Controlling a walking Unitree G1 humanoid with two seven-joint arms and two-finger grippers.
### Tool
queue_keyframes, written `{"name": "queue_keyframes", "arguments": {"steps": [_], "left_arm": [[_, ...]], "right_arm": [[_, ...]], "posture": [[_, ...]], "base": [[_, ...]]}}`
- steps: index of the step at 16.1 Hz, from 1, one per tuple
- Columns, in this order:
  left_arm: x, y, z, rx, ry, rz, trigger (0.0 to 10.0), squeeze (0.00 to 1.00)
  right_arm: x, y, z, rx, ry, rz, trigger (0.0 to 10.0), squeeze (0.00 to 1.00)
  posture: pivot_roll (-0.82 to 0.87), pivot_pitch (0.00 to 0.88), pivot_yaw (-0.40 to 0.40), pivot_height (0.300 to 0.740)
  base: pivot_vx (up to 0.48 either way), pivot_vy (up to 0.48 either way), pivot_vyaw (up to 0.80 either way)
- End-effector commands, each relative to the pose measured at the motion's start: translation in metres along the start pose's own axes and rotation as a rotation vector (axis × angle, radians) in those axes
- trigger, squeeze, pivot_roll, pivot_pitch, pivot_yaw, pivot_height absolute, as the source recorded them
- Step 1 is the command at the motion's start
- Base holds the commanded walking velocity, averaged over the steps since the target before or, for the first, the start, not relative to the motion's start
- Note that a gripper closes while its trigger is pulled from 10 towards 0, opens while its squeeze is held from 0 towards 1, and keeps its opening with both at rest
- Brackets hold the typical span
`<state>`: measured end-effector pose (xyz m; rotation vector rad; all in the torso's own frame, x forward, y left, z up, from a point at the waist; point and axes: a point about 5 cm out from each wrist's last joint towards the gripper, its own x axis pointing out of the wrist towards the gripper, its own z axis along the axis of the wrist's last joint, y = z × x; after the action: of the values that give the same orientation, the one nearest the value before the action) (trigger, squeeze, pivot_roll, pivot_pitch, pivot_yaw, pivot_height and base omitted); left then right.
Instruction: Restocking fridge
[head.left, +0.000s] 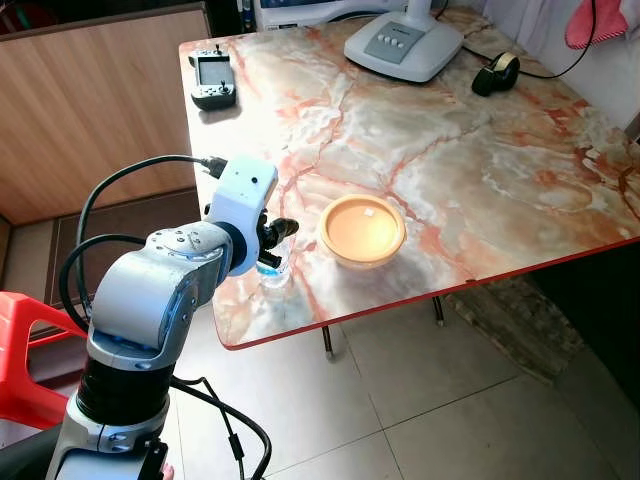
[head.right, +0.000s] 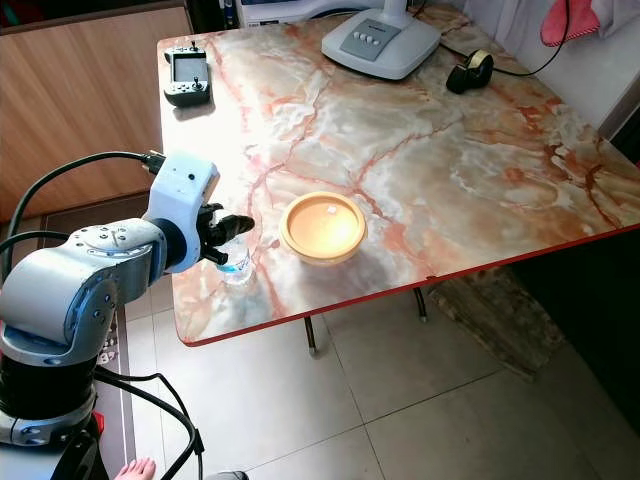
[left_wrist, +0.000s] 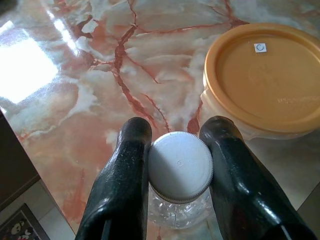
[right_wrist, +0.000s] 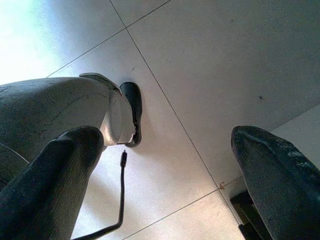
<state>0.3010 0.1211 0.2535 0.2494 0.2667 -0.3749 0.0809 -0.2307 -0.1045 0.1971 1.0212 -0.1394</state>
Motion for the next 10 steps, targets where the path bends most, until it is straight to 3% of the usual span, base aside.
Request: {"name": "queue_keyframes", "arguments": {"steps": [1, 3, 6, 7, 8, 9, 10], "left_arm": [[0.000, 0.003, -0.008, -0.007, 0.034, 0.013, 0.0, 0.00], [0.000, 0.003, -0.010, -0.003, 0.043, 0.016, 0.0, 0.00], [-0.007, 0.024, 0.000, 0.016, -0.068, 0.101, 0.0, 0.00], [-0.018, 0.055, 0.007, -0.004, -0.150, 0.275, 0.0, 0.00], [-0.023, 0.067, 0.007, -0.004, -0.171, 0.342, 0.0, 0.00], [-0.030, 0.082, 0.004, -0.006, -0.190, 0.428, 6.7, 0.00], [-0.039, 0.098, -0.009, -0.004, -0.191, 0.513, 10.0, 0.00]], "right_arm": [[-0.004, -0.004, -0.009, 0.002, 0.034, -0.009, 10.0, 0.00], [-0.004, -0.004, -0.009, 0.002, 0.036, -0.008, 10.0, 0.00], [-0.004, -0.004, -0.010, -0.002, 0.039, -0.006, 10.0, 0.00], [-0.004, -0.004, -0.011, -0.004, 0.040, -0.004, 10.0, 0.00], [-0.004, -0.004, -0.011, -0.005, 0.041, -0.004, 10.0, 0.00], [-0.004, -0.004, -0.011, -0.005, 0.043, -0.003, 10.0, 0.00], [-0.005, -0.004, -0.012, -0.007, 0.044, -0.001, 10.0, 0.00]], "posture": [[0.23, 0.178, -0.031, 0.740], [0.23, 0.180, -0.032, 0.740], [0.22, 0.181, -0.031, 0.740], [0.23, 0.181, -0.030, 0.740], [0.23, 0.183, -0.030, 0.740], [0.24, 0.185, -0.029, 0.740], [0.24, 0.185, -0.028, 0.740]], "base": [[0.000, 0.000, 0.00], [0.000, 0.000, 0.00], [0.000, 0.000, 0.00], [0.000, 0.000, 0.00], [0.000, 0.000, 0.00], [0.000, 0.000, 0.00], [0.000, 0.000, 0.00]]}}
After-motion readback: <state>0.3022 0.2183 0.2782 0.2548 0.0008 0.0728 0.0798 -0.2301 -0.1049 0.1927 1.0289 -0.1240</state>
